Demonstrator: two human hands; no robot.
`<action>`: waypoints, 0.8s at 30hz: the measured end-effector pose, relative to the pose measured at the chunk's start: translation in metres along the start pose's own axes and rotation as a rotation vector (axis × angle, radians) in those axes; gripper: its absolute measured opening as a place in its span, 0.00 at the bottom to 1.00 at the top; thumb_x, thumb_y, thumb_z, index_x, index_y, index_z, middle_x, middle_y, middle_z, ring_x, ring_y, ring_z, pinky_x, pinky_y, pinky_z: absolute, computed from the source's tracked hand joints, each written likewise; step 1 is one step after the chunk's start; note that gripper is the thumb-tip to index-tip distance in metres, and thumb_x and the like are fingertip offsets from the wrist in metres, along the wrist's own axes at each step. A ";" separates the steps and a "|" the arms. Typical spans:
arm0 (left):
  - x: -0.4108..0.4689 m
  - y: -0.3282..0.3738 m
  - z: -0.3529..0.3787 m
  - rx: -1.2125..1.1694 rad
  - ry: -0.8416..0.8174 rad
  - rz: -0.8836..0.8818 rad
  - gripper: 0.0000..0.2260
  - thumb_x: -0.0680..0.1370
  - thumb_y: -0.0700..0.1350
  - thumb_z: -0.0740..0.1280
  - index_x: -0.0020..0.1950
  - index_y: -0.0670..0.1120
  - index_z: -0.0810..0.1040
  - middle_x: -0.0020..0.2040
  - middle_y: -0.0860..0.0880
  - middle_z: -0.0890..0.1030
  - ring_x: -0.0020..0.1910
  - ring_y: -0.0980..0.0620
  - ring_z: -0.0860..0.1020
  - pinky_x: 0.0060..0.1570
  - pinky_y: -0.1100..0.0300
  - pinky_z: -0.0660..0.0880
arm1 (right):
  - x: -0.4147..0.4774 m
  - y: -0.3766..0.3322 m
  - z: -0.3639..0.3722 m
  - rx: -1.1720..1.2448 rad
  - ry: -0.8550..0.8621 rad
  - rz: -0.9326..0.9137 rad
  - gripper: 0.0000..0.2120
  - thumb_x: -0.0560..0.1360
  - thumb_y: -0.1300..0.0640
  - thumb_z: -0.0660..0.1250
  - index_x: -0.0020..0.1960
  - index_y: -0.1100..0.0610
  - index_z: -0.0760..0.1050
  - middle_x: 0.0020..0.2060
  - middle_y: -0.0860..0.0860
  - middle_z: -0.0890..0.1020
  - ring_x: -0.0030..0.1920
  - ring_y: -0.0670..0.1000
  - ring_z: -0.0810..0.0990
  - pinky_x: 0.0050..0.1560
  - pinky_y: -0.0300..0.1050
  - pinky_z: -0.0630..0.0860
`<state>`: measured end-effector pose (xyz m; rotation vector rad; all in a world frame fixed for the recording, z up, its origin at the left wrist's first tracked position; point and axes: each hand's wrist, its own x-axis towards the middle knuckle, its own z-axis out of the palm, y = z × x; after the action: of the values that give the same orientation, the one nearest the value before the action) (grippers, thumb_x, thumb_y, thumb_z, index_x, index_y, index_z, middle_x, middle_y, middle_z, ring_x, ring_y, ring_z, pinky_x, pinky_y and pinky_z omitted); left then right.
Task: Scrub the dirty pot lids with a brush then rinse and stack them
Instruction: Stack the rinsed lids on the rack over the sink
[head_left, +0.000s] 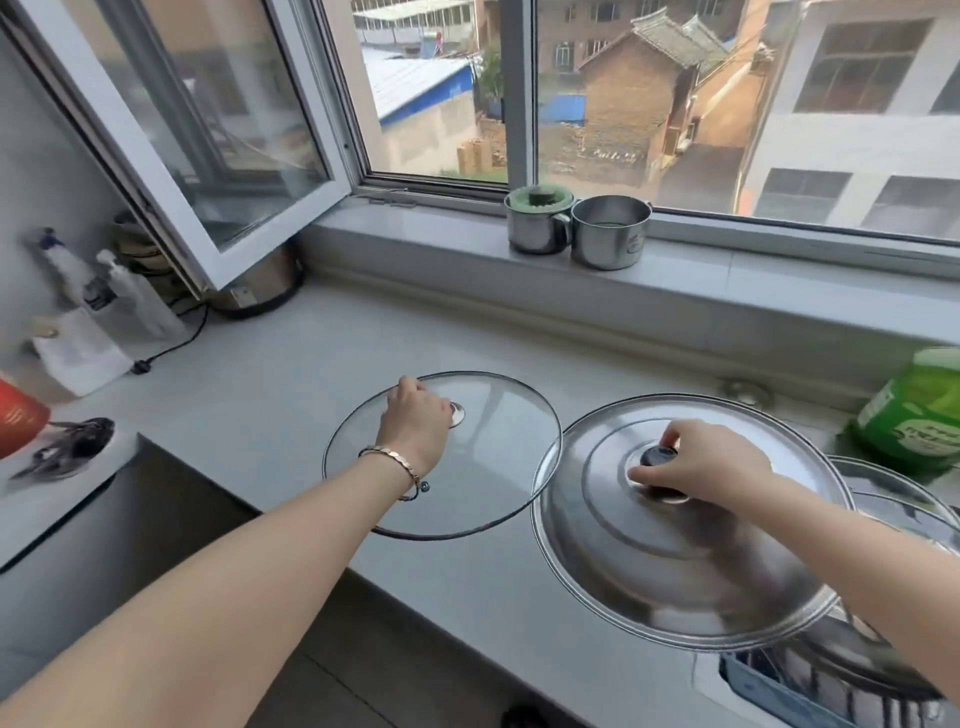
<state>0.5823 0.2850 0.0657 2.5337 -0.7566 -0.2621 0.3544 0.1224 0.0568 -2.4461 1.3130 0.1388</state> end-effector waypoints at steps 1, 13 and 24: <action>0.015 -0.008 -0.005 0.059 -0.006 0.030 0.14 0.81 0.44 0.57 0.62 0.37 0.70 0.59 0.40 0.70 0.55 0.43 0.70 0.57 0.51 0.70 | 0.012 -0.013 0.005 -0.004 -0.006 -0.022 0.20 0.65 0.38 0.70 0.48 0.50 0.73 0.34 0.44 0.74 0.43 0.51 0.75 0.38 0.41 0.68; 0.218 -0.118 -0.048 0.375 -0.063 0.037 0.18 0.83 0.46 0.52 0.61 0.39 0.77 0.68 0.43 0.64 0.68 0.45 0.62 0.64 0.54 0.61 | 0.191 -0.166 0.068 -0.010 -0.042 -0.134 0.20 0.66 0.37 0.68 0.50 0.49 0.74 0.41 0.44 0.76 0.44 0.48 0.72 0.40 0.41 0.68; 0.429 -0.215 -0.019 0.302 -0.210 0.020 0.16 0.82 0.45 0.52 0.60 0.43 0.77 0.68 0.44 0.62 0.68 0.45 0.59 0.61 0.54 0.63 | 0.326 -0.293 0.130 0.124 -0.106 0.085 0.19 0.65 0.40 0.70 0.52 0.46 0.74 0.48 0.43 0.79 0.50 0.48 0.77 0.42 0.40 0.69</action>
<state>1.0439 0.2100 -0.0440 2.8105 -0.9647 -0.4416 0.7899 0.0598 -0.0689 -2.2495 1.3384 0.1994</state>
